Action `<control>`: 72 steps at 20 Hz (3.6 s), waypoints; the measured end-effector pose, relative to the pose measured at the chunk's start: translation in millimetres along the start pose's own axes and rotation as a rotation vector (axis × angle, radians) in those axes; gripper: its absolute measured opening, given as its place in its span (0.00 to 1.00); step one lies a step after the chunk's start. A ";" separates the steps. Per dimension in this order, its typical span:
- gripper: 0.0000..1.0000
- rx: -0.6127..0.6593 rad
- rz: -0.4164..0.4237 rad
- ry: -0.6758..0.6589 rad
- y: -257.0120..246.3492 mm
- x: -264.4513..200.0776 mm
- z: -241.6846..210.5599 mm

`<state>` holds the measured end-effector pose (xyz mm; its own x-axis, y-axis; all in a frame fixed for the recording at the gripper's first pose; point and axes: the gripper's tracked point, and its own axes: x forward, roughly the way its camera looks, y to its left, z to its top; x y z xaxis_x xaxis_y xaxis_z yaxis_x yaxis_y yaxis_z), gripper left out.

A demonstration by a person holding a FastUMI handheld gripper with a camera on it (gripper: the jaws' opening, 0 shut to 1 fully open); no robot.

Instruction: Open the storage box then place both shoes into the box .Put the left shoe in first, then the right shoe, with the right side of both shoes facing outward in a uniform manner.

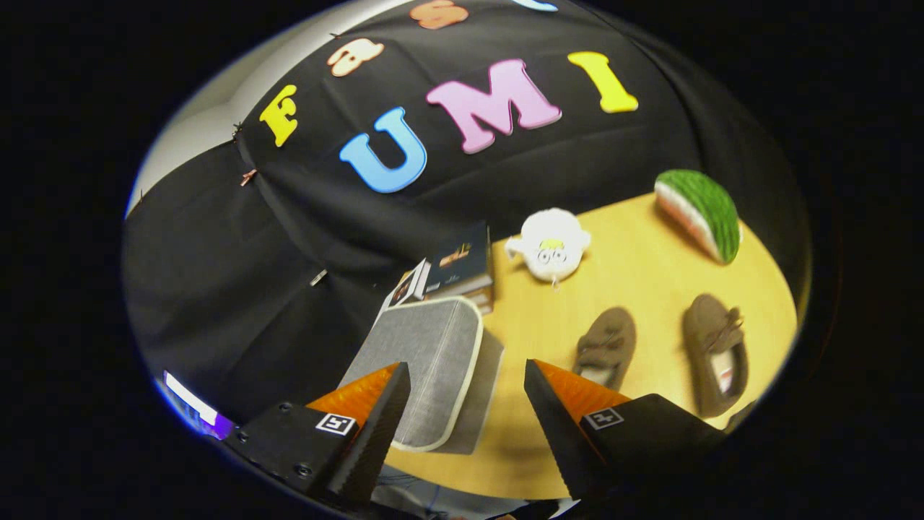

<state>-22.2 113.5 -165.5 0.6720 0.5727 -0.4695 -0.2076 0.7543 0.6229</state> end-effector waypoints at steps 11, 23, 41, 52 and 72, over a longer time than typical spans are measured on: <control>0.98 0.285 0.262 0.330 18.5 60.5 -84.2; 0.23 0.425 0.308 0.481 14.1 65.0 -89.6; 0.05 0.493 0.393 0.445 56.0 69.2 -73.7; 0.05 0.555 0.456 0.463 79.0 70.3 -67.8; 0.05 0.282 0.508 0.453 323.7 133.0 -40.0</control>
<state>-28.5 446.6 -51.4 0.1696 0.9521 -0.2546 -0.1831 0.2843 0.9411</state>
